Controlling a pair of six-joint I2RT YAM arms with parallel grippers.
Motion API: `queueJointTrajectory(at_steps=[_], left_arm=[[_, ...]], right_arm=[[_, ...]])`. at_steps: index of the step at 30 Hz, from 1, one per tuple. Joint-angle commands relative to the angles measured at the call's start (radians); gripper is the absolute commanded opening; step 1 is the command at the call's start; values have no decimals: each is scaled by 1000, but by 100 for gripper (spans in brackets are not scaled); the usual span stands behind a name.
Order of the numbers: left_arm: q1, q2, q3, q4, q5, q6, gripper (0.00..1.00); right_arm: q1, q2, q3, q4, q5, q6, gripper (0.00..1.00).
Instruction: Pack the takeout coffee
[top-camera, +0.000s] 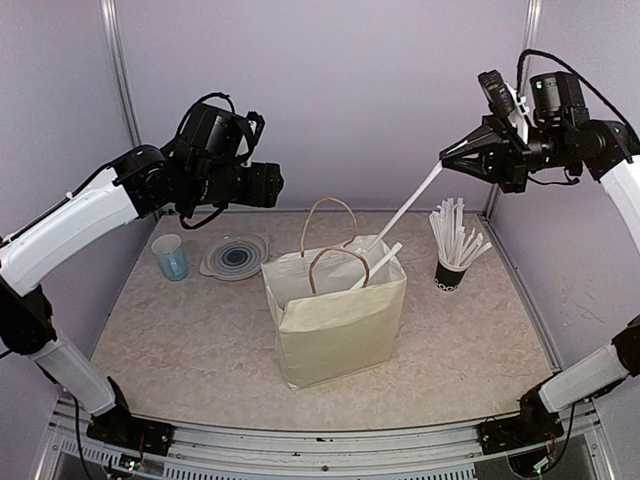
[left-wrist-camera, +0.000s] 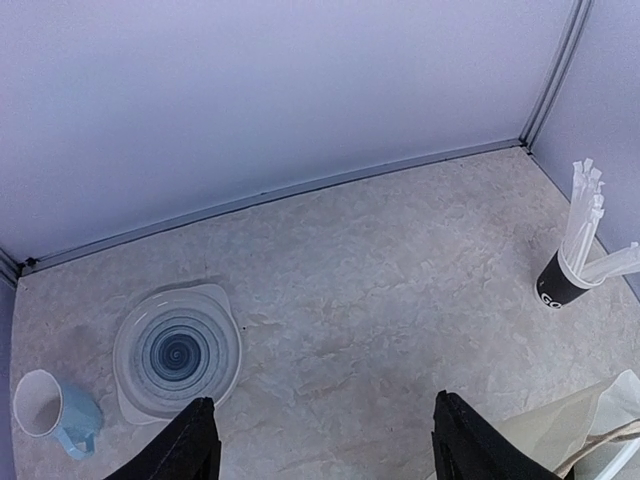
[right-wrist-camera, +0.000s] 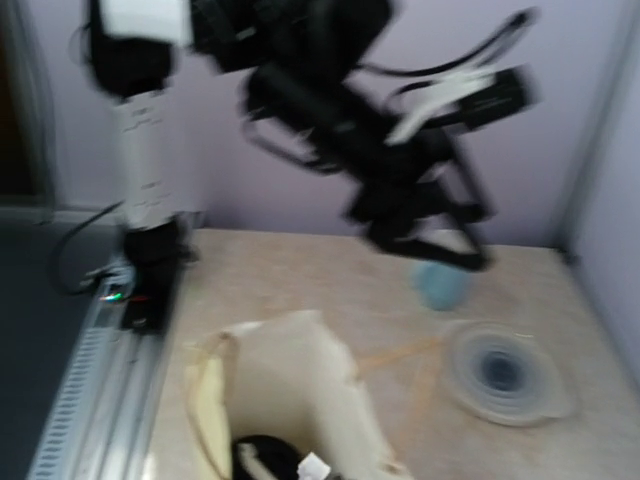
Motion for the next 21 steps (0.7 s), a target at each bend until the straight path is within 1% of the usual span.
queueJointTrajectory(at_steps=[1, 5, 9, 12, 14, 15, 17, 18, 21], left_arm=[[7, -65, -40, -12, -36, -28, 71], [8, -116, -92, -4, -52, -49, 71], [11, -160, -143, 1, -60, -72, 72], [12, -179, -165, -5, -62, -83, 71], [12, -187, -177, -10, -65, -88, 71], [13, -193, -183, -10, -67, -90, 71], [14, -201, -197, -3, -67, -91, 71], [14, -204, -201, -2, -67, -92, 71], [14, -207, -204, -3, -67, -92, 72]], right_arm=[[158, 29, -67, 46, 99, -30, 0], [291, 73, -148, 98, 222, -50, 0], [388, 168, -152, 108, 255, -69, 0], [406, 223, -112, 84, 242, -65, 0], [406, 223, -117, 84, 250, -62, 1], [407, 218, -127, 84, 262, -67, 2], [406, 205, -146, 89, 292, -64, 17], [404, 201, -149, 93, 308, -51, 22], [378, 188, -146, 83, 327, -35, 33]])
